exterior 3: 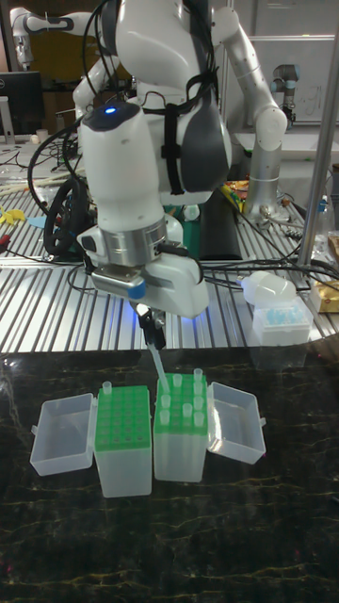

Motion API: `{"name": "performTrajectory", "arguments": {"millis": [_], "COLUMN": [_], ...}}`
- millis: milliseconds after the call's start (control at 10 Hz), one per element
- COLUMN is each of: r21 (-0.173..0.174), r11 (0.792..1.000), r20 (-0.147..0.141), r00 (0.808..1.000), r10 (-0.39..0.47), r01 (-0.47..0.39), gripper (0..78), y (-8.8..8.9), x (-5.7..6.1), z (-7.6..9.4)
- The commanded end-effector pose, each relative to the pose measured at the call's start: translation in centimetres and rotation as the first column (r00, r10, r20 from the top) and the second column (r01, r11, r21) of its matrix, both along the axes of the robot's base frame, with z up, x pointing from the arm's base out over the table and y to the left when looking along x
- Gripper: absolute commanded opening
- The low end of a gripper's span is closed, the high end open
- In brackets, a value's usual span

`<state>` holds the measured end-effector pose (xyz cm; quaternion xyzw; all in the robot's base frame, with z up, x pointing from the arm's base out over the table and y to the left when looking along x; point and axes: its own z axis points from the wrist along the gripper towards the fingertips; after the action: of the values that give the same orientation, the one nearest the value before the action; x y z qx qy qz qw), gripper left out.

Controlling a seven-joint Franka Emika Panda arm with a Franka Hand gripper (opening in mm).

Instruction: Transfer all large pipette tips from one holder to another

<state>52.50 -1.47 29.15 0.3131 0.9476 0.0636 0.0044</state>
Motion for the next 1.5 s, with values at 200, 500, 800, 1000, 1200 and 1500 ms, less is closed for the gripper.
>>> {"name": "performTrajectory", "arguments": {"millis": [200, 500, 800, 1000, 1200, 1500], "r21": [0.000, -0.011, -0.038, -0.060, -0.060, -0.049], "r11": [1.000, 0.999, 0.999, 0.998, 0.998, 0.999], "r20": [0.001, -0.034, -0.038, -0.041, -0.043, -0.058], "r00": [1.000, 0.999, 0.999, 0.999, 0.999, 0.998], "r10": [0.018, 0.033, 0.025, -0.002, -0.002, -0.006], "r01": [-0.018, -0.033, -0.026, -0.001, 0.000, 0.003], "gripper": [1.2, 1.2, 1.2, 1.2, 1.2, 1.2], "y": [0.0, 0.0, -0.2, -0.1, -0.3, -1.1], "x": [0.1, 0.1, -0.5, -0.9, -1.0, -1.3], "z": [0.1, 0.1, 1.6, 3.1, 4.1, 6.1]}}
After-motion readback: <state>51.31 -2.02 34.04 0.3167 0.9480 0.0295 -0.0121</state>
